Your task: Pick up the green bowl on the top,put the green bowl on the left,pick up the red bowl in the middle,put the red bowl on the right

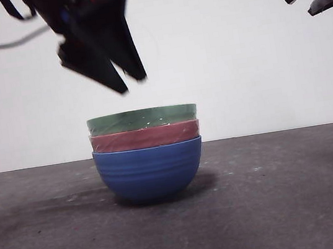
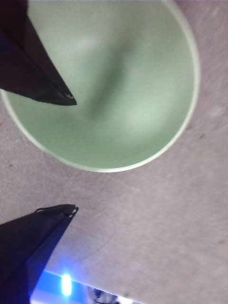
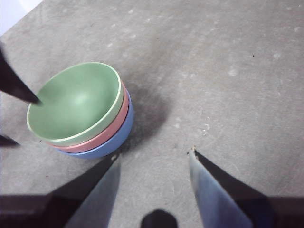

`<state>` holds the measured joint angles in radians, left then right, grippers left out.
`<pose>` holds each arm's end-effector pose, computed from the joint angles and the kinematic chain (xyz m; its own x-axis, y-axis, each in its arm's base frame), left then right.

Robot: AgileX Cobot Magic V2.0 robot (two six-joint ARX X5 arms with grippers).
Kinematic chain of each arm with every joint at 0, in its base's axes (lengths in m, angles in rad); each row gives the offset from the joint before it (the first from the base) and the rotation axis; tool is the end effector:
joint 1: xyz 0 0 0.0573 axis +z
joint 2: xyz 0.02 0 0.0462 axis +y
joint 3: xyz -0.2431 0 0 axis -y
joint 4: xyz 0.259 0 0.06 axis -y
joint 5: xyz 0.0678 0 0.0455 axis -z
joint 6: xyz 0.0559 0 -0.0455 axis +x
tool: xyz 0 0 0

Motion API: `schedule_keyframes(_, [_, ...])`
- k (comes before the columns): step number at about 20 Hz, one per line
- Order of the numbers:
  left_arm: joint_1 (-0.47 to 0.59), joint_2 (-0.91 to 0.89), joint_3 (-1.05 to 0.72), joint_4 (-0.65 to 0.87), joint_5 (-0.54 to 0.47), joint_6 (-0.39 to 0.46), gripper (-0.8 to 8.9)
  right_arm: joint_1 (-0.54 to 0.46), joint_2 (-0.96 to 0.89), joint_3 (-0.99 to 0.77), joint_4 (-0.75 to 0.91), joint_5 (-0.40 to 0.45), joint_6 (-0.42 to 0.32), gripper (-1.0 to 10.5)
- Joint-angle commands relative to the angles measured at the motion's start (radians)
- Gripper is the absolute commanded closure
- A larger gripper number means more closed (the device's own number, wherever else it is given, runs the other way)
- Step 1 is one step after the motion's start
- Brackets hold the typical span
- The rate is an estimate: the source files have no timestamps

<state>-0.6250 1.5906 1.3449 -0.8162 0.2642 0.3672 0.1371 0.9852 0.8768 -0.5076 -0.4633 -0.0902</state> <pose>0.2753 -0.2166 0.2354 0.2286 -0.4869 -0.8430 0.8777 0.4777 -0.0379 0.2400 0.0583 0.2697 0.6622 0.5425 -0.5169 -0.5332 0.8258 0.1836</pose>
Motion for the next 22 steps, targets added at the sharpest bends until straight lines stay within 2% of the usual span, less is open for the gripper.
schedule_keyframes(1, [-0.005, 0.056, -0.002, 0.008, -0.001, 0.030, 4.69, 0.002, 0.000, 0.003, 0.005, -0.003, 0.006, 7.1])
schedule_keyframes(6, [-0.008, 0.103, -0.002, 0.016, -0.002, 0.031, 4.77, 0.002, 0.000, 0.003, 0.005, -0.003, 0.006, 7.1])
schedule_keyframes(7, [-0.008, 0.103, -0.002, 0.016, -0.002, 0.037, 5.20, 0.002, 0.000, 0.003, 0.005, -0.003, 0.006, 7.1])
schedule_keyframes(10, [-0.012, 0.102, -0.002, 0.016, 0.000, 0.057, 7.58, 0.002, 0.000, 0.003, 0.005, -0.002, 0.006, 7.1])
schedule_keyframes(12, [-0.012, 0.102, -0.002, 0.016, 0.001, 0.060, 8.22, 0.002, 0.000, 0.003, 0.005, -0.002, 0.006, 7.1])
schedule_keyframes(18, [-0.027, 0.102, 0.024, -0.001, 0.002, 0.064, 8.22, 0.002, 0.000, 0.003, 0.005, -0.002, 0.006, 7.1])
schedule_keyframes(22, [-0.048, 0.100, 0.172, -0.122, 0.001, 0.058, 8.22, 0.002, 0.000, 0.003, 0.005, -0.002, 0.006, 7.1])
